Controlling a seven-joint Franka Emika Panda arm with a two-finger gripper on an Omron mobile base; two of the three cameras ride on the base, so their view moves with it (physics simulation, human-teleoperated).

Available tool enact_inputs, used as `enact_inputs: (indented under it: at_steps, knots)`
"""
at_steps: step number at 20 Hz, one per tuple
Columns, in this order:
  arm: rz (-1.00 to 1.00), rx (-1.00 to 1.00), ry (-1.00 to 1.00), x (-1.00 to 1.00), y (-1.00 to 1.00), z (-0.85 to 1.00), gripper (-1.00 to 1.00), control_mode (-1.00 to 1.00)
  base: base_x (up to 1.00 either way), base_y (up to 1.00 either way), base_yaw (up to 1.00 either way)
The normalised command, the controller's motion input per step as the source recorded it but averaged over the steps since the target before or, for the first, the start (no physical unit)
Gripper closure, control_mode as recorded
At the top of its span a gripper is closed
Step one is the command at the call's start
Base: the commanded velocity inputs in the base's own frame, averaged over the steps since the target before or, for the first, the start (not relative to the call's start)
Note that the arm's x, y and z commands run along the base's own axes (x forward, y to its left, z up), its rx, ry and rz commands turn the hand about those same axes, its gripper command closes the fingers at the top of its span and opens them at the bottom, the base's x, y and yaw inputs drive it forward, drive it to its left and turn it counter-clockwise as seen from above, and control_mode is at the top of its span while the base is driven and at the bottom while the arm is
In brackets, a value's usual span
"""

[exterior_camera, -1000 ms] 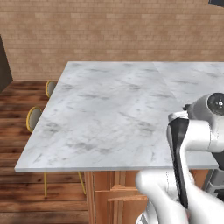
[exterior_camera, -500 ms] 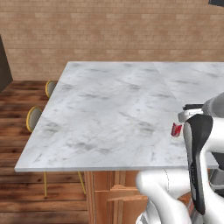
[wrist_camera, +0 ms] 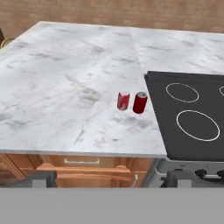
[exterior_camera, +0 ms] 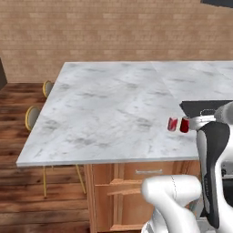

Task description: Four empty soda cans are scattered around the kitchen. Gather all the cans and cluster them next to the stove for recycling.

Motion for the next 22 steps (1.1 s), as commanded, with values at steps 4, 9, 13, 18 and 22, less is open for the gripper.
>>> enact_inputs:
  at_steps: [4,9,13,18,22]
  knots:
    - [0.00,0.00,0.00,0.00,0.00,0.00,-1.00,1.00,-0.42,-0.59,-0.25]
    - [0.00,0.00,0.00,0.00,0.00,0.00,-1.00,1.00,-0.32,-0.76,-0.32]
    - [0.00,0.00,0.00,0.00,0.00,0.00,-1.00,1.00,-0.43,-0.81,-0.40]
    - [0.00,0.00,0.00,0.00,0.00,0.00,-1.00,1.00,-0.34,-0.76,-0.46]
    - [0.00,0.00,0.00,0.00,0.00,0.00,-1.00,1.00,-0.29,-0.76,-0.47]
